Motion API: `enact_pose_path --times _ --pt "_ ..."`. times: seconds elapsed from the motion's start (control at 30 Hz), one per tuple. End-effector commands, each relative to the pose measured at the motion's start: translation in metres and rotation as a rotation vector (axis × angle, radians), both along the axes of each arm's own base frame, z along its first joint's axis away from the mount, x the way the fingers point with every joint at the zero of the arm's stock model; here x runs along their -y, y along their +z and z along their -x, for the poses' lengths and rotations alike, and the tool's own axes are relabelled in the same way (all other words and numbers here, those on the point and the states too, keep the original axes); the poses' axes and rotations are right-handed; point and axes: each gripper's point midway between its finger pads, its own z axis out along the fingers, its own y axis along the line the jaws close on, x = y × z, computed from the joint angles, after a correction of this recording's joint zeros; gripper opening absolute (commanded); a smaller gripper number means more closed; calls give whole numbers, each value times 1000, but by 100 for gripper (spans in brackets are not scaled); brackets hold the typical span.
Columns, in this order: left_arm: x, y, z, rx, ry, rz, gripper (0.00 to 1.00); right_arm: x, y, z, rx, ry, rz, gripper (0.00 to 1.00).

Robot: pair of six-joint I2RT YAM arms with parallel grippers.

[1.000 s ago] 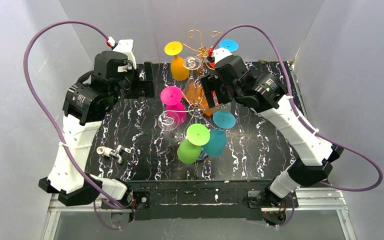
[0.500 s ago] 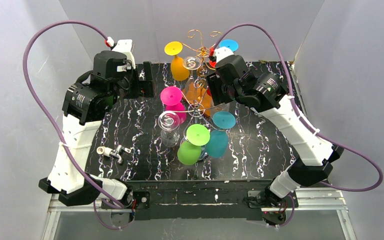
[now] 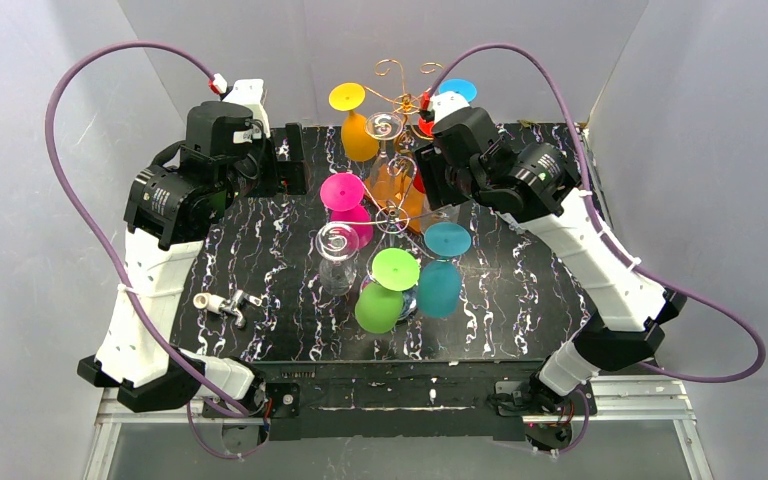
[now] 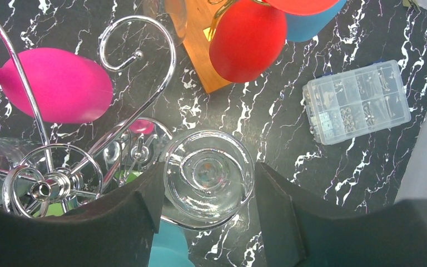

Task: Take the wine glass off the wine glass rack
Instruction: Pick up the wine glass from the wine rack.

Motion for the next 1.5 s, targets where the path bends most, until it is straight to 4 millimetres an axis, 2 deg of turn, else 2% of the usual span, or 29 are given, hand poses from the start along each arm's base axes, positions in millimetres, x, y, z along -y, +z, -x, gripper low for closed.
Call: enact_pose_path --times 0.0,0.1,0.27,0.47,0.6,0.77,0.9,0.97,1.13,1.47 --pt "-5 3 5 5 0 -3 99 -2 22 -4 60 -19 -53 67" --pt "-5 2 5 3 1 -5 99 -3 18 -4 51 -15 -52 76" --pt "-6 2 4 2 2 -6 99 -5 12 -3 39 -12 -52 81" --pt "-7 2 4 2 6 -8 99 -7 6 -2 25 -8 -54 83" --pt "-8 2 4 2 9 -7 99 -8 1 -1 11 -9 -55 80" --pt "-8 1 4 -1 8 -7 99 -6 5 -3 26 -32 -73 78" --pt "-8 1 4 -2 10 -5 99 -4 10 -4 43 -53 -91 63" --pt "-7 0 3 -6 11 -3 99 0 19 -6 68 -75 -105 48" --pt "-8 0 4 -5 10 -4 99 14 35 -6 115 -119 -116 43" --pt "-7 0 3 -7 9 -3 99 21 39 0 117 -123 -126 41"
